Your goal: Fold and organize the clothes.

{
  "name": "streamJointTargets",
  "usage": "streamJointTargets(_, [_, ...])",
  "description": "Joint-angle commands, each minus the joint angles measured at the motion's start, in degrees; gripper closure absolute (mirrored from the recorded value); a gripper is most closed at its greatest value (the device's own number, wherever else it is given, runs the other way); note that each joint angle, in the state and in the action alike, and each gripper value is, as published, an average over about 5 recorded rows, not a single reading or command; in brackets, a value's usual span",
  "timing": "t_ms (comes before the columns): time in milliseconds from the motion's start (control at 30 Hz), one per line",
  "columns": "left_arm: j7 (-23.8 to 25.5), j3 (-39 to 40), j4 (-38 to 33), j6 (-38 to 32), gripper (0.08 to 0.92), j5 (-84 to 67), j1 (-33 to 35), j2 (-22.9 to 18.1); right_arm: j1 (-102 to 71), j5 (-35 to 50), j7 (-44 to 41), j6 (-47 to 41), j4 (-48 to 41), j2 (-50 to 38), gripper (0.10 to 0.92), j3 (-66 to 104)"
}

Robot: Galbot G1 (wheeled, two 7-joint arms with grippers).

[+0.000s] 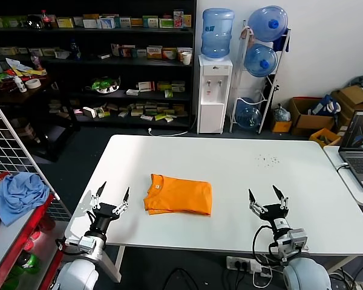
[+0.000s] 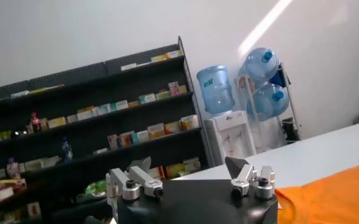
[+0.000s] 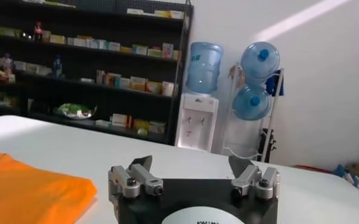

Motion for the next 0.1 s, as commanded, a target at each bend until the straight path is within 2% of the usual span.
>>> streamJointTargets(33, [0.44,-0.54,-0.82,0.77,0.177,0.77,0.40,0.18,-0.19,0.20,-0.17,0.23,0.16,0.01,0.203,0.19])
streamJointTargets(100, [0.50,-0.56,-0.86,0.82,0.177,0.78,0.42,0.17,-0.23,0.23,-0.17,0.22,0.20,-0.03,0.203,0.20])
